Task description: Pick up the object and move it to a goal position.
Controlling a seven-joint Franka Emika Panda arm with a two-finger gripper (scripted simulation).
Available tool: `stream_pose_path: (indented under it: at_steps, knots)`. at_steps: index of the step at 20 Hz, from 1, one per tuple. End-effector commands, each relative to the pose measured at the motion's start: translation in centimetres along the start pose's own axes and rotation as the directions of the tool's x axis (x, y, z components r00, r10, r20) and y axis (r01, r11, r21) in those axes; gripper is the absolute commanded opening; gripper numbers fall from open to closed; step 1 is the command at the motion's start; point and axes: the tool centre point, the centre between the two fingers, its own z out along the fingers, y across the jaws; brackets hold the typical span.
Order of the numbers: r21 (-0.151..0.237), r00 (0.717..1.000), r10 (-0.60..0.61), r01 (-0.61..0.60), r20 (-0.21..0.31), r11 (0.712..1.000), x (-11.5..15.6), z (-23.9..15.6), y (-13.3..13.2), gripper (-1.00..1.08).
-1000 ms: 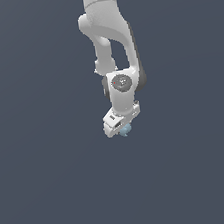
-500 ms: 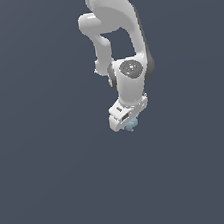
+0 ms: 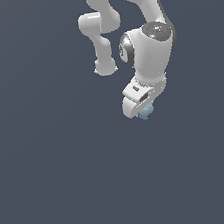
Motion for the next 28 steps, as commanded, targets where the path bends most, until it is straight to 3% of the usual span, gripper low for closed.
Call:
stream_pose_path:
  at_steps: [1,15,28]
  knots:
    - [0.0,1.0,0.0,0.0,0.001,1.0,1.0,-2.7,-1.1,-1.0]
    - [0.001,1.0,0.001,-0.001,0.001,1.0,6.6,-15.4,-5.9,-1.0]
    - [0.001,1.0,0.001,-0.001,0.001,1.0,9.0,-20.3,-7.6,-1.0]
